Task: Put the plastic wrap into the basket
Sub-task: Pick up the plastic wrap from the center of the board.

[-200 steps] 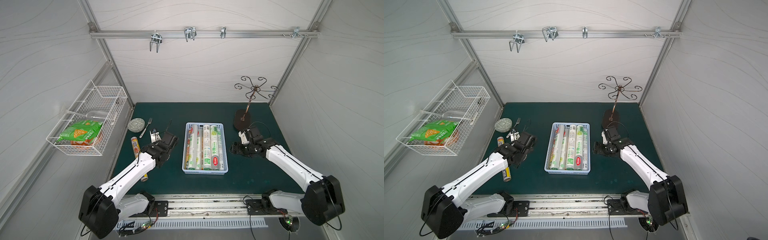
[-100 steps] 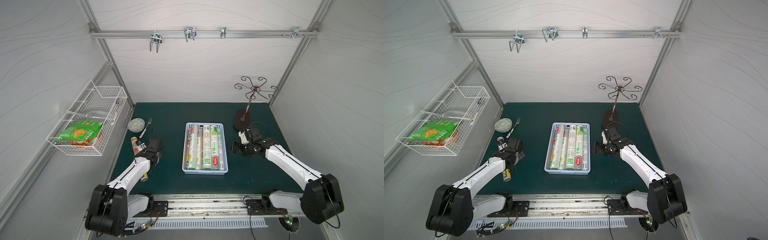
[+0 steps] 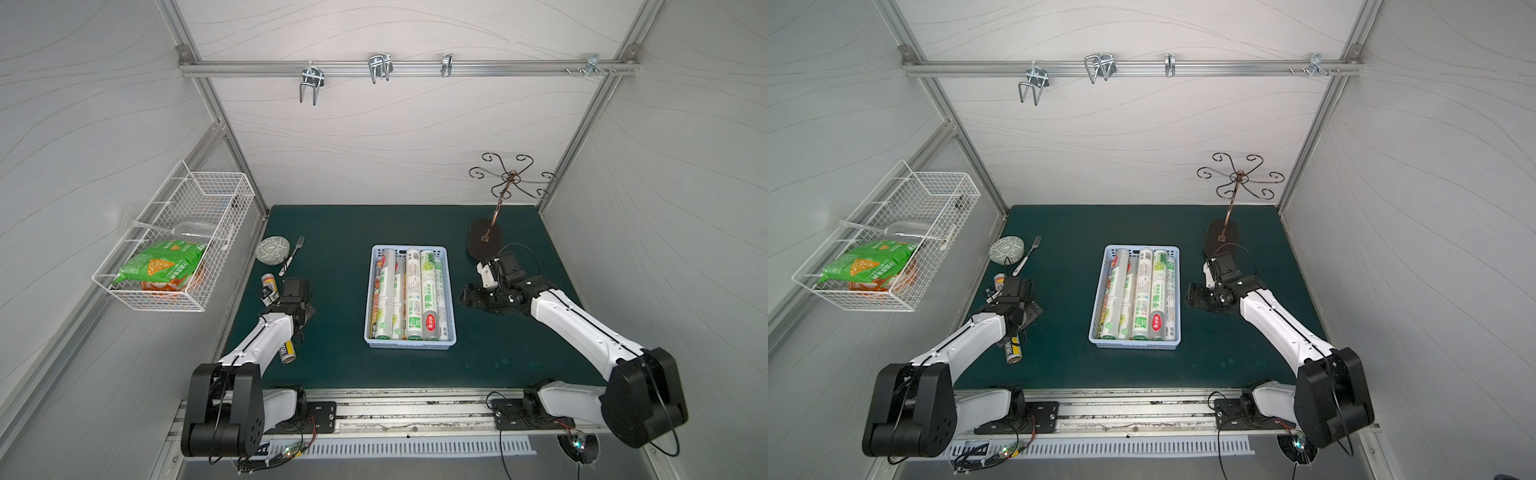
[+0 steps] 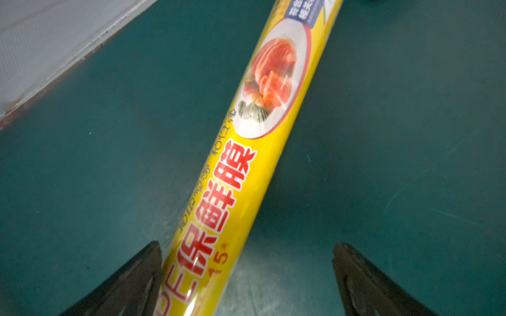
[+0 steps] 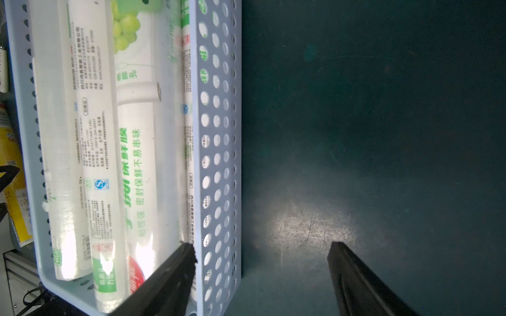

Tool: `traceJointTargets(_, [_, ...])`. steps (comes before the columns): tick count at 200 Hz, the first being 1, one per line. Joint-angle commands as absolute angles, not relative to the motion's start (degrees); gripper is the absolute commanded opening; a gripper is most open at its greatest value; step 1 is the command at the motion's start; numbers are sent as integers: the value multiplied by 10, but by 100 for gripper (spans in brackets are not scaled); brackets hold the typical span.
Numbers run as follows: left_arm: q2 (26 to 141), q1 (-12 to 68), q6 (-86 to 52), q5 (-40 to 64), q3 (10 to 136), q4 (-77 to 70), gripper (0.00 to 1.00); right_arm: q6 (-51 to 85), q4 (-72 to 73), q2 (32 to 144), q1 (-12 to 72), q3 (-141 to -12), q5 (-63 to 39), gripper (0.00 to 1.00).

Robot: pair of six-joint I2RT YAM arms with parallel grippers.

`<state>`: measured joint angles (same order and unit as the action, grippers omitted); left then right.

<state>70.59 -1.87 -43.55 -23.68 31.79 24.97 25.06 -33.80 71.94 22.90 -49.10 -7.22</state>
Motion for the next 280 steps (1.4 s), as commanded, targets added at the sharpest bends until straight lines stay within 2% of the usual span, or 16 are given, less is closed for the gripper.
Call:
traceJointTargets(1, [722,-33,-435,-194,336,226,99,249,-332,720,224,-485,-82,81])
traceJointTargets(59, [744,-33,-415,-164,349,214,97,249,-331,726,223,-486,-86,81])
traceJointTargets(119, [722,-34,-419,-191,359,234,97,248,-332,735,222,-490,-90,81])
traceJointTargets(170, [771,-47,-437,-158,372,240,93,247,-332,739,221,-491,-92,81])
traceJointTargets(193, [784,-48,-445,-135,369,231,88,247,-331,739,219,-490,-95,81])
traceJointTargets(227, [795,-48,-429,-101,370,218,70,248,-328,738,215,-488,-99,81])
traceJointTargets(263, [821,-47,-416,-51,372,203,55,248,-327,737,214,-487,-101,81])
traceJointTargets(280, [829,-43,-416,-34,368,194,53,248,-327,736,213,-486,-101,81])
